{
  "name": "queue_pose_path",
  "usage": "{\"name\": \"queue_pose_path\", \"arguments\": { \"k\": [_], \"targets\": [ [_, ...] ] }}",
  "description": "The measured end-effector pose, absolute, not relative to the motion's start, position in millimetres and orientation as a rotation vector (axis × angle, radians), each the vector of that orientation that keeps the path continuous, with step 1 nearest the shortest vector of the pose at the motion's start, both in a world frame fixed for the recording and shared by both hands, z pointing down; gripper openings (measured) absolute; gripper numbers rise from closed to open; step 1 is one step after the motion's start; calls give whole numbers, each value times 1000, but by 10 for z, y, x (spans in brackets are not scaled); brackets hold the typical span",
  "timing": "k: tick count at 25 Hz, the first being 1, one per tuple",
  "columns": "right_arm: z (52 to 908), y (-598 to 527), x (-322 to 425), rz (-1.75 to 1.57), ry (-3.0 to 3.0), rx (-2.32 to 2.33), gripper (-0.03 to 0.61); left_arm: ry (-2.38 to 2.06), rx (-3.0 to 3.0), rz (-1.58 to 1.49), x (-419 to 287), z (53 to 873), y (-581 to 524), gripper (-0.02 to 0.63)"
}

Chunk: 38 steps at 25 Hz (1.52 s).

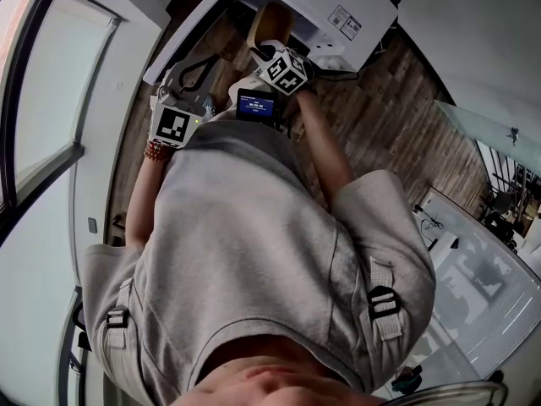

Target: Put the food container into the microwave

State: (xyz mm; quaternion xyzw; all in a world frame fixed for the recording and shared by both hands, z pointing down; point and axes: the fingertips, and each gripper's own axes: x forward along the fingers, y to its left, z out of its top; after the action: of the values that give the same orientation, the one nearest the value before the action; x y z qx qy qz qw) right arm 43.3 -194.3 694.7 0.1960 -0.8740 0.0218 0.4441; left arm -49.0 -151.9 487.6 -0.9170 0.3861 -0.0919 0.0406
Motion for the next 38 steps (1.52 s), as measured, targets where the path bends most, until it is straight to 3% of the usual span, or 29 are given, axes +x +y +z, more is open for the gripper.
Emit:
{"name": "queue_pose_path", "arguments": {
  "k": [38],
  "targets": [
    [7350, -2985, 871, -93, -1952, 638, 29, 1275, -2745, -269, -374, 4861, -2292, -2]
  ]
}}
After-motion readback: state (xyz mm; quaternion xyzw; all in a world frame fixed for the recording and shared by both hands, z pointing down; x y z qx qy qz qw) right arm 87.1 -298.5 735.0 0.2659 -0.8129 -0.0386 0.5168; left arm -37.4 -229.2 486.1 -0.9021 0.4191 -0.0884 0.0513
